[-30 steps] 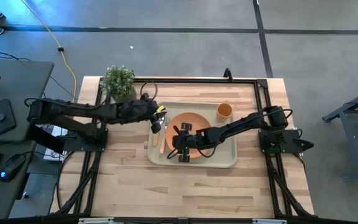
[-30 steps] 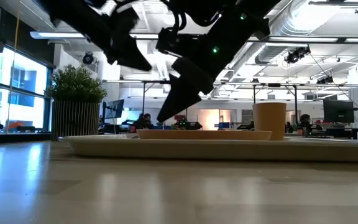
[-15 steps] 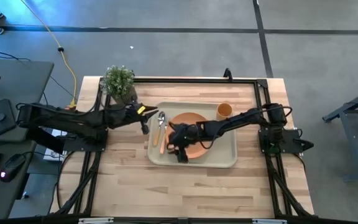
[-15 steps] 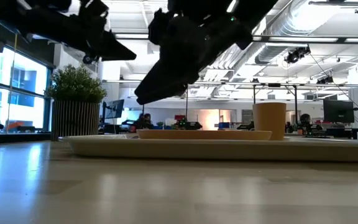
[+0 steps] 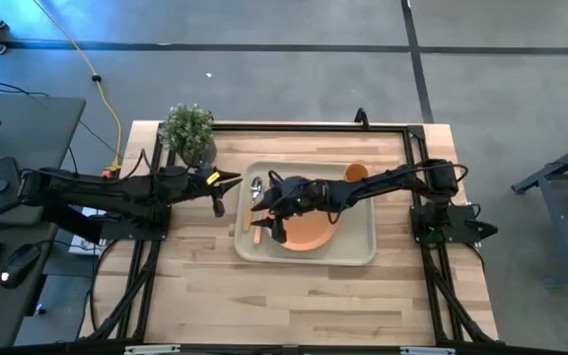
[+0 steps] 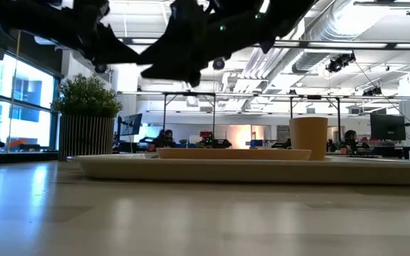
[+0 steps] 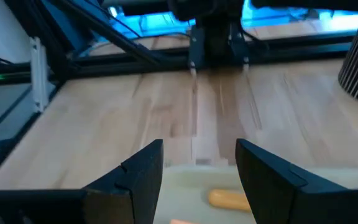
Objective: Pick and place plate/cup/fork/spoon on tray
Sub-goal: Return to Home Position
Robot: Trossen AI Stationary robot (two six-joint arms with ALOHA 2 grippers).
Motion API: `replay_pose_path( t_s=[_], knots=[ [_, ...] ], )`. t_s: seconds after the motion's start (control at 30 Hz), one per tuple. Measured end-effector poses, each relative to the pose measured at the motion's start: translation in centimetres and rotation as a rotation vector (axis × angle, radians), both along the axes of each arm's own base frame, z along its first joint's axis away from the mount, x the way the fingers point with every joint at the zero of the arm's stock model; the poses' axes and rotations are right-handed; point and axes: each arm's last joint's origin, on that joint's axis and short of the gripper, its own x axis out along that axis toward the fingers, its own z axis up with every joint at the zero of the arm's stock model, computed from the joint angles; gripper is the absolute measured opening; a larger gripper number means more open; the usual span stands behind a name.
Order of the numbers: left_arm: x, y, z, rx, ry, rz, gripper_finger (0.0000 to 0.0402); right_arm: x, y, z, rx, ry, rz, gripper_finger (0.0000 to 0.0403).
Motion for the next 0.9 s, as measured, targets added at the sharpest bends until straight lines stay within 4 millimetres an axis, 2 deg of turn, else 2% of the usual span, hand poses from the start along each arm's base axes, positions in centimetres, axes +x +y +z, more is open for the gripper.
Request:
replay_pose_path(
  t_s=[0.27, 0.47, 0.53, 0.63, 0.77, 0.9],
  knots=[
    [-1.1, -1.2, 1.2, 0.003, -0.075, -0.026, 0.0052, -2.3, -0.7, 4.4, -0.107, -0.022, 0.007, 0.0192],
    [-1.0, -1.9, 1.3, -0.013, -0.101, -0.066, 0.0052, -4.8, -1.4, 6.6, -0.196, 0.038, -0.039, 0.0192],
    [-0.9, -2.1, 1.3, -0.004, -0.091, -0.074, 0.0052, -6.0, -1.9, 6.5, -0.207, -0.004, -0.086, 0.0192],
    [-0.9, -2.1, 1.3, 0.015, -0.087, -0.079, 0.0052, -9.0, -2.8, 5.9, -0.174, -0.113, -0.143, 0.0192],
    [-0.9, -2.1, 1.4, 0.032, -0.095, -0.082, 0.0052, -14.3, -3.7, 4.1, -0.109, -0.267, -0.203, 0.0192],
    [-0.8, -2.2, 2.2, 0.056, -0.172, -0.109, 0.0052, -19.4, -3.5, 1.9, -0.195, -0.331, -0.256, 0.0192]
  ],
)
